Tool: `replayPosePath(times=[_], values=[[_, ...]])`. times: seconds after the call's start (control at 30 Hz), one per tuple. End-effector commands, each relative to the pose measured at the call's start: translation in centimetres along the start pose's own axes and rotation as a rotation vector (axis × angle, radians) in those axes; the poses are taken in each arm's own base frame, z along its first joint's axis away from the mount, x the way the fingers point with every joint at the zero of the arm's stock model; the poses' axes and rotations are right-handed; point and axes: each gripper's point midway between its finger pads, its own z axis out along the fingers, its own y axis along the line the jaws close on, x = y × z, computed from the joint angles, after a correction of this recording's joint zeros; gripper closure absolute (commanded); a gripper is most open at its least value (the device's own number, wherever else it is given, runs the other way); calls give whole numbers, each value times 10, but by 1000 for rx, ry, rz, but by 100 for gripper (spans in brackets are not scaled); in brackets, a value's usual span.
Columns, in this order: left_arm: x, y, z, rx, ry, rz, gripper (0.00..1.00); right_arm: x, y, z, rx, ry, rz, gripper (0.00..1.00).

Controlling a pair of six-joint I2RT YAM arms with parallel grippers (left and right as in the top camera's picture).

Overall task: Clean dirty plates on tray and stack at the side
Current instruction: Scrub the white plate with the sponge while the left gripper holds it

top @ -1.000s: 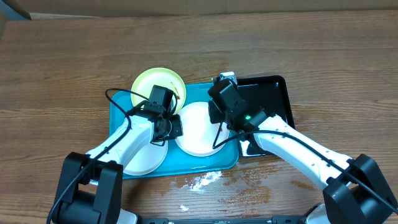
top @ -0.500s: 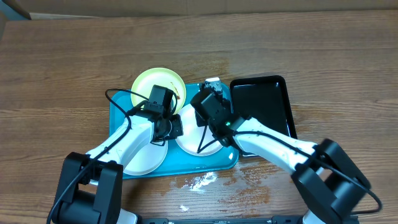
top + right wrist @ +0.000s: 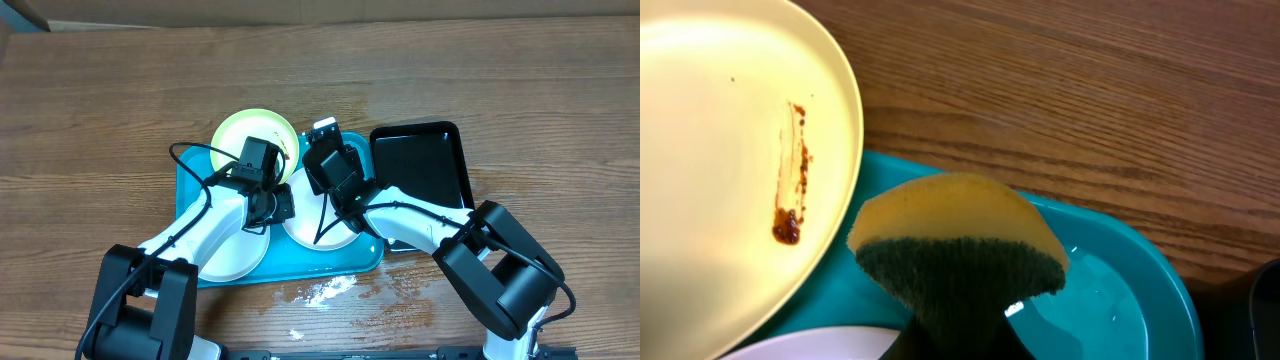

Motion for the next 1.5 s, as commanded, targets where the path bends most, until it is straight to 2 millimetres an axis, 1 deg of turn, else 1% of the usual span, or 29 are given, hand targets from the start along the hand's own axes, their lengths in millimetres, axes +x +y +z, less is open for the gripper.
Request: replayPosePath(times=[0.0,0.1,0.17,0.33,0.47,0.53,0.67,0.7,0.77,0.83,0.93,1.0,1.17,1.23,1.47], values=[[-8,-3,-1,9,-14,-13,96,2,-3,5,10,4,-25,96],[-8,-3,-1,9,-14,-13,96,12,-9,14,23,31,-26,96],[-9,-3,-1,9,-18,-13,96,21,-9,19,3,59,-25,96],[-9,-2,-1,7,-18,-13,96,24,-10,17,0,78,-30,96],[-9,-2,-1,4,-20,-14,96,38,-14,16,14,138,-48,96],[-10,-2,-1,4,-22,-14,96,43,-15,14,20,157,-42,96],[-13,1,-1,-13,-36,-43,96,43,-19,5,29,182,-8,96],[-13,1,-1,-15,-40,-43,96,39,-20,-1,29,181,-7,96],[-14,1,-1,-14,-44,-43,96,37,-21,-4,29,180,-3,96],[-15,0,-1,-12,-47,-46,96,39,-20,-5,26,191,13,96],[-18,-1,-1,-5,-59,-48,96,43,-10,-6,-31,215,29,96],[-20,-2,-1,-1,-67,-51,96,44,-10,-6,-30,218,43,96],[-23,-4,-1,6,-79,-49,96,53,-13,-8,-17,256,60,96],[-25,-4,-1,8,-85,-49,96,54,-6,-9,-53,266,64,96],[-26,-6,-1,11,-93,-49,96,58,0,-12,-63,275,46,96]])
